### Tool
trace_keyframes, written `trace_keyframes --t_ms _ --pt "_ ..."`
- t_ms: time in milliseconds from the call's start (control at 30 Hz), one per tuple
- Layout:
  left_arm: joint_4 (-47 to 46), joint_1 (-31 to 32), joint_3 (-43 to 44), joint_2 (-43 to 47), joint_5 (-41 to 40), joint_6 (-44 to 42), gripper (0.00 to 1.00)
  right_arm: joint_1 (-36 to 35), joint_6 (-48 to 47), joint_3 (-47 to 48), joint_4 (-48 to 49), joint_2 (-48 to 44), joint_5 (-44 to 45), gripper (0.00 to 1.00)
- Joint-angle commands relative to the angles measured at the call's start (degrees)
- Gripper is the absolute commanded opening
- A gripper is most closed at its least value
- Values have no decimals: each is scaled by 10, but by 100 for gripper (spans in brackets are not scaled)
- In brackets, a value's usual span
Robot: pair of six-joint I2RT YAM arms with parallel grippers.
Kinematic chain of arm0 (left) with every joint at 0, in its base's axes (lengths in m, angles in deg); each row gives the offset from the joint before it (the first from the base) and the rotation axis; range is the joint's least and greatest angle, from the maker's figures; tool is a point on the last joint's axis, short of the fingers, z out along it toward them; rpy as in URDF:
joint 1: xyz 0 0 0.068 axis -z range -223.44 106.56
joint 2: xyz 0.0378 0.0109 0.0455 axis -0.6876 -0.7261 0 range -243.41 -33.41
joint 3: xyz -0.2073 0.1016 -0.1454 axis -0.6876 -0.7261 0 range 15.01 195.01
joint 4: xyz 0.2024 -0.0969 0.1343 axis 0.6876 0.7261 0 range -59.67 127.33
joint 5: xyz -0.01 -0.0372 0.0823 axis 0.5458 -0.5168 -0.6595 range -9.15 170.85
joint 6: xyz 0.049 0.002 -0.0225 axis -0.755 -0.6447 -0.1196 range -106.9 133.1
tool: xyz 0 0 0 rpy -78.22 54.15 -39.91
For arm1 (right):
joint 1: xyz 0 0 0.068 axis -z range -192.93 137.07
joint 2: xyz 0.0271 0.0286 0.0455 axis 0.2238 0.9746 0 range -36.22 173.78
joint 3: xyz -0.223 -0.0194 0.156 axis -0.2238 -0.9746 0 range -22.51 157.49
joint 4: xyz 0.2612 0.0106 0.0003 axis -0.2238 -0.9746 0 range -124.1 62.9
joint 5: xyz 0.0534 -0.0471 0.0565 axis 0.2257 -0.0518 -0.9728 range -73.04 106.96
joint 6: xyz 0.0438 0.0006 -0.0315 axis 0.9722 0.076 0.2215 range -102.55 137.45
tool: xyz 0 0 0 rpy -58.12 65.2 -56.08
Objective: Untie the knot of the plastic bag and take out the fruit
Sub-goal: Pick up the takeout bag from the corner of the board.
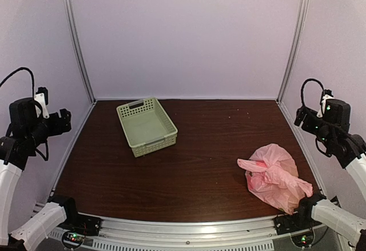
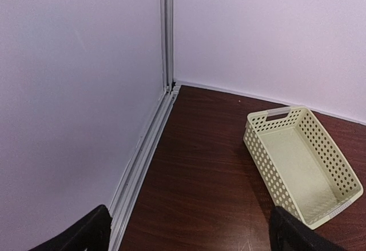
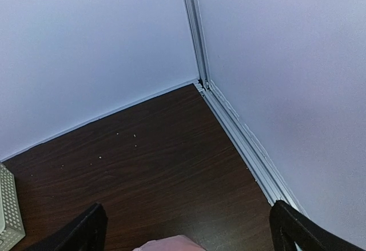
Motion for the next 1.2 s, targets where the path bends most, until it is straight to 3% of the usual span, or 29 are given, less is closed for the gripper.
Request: trace_keyframes --t_ms 0,367,500,633,833,1000,1167 --pt "-6 0 -22 2 1 -3 98 -2 2 20 -25 -6 -18 100" --pt "-40 0 -53 5 48 -17 98 -2 3 61 -108 3 -79 100" --pt "-61 0 -66 9 58 1 98 -2 5 104 -179 60 -154 100" --pt "-88 0 -74 3 87 18 97 -5 17 131 -251 86 -163 100" --pt "-81 0 -69 4 49 6 98 -18 61 94 -278 81 -202 100" --pt "-91 0 -66 -8 48 -2 98 -67 86 61 -296 84 -177 100" --pt "-93 -1 -63 -18 34 -3 98 -161 138 42 -268 107 -154 100"
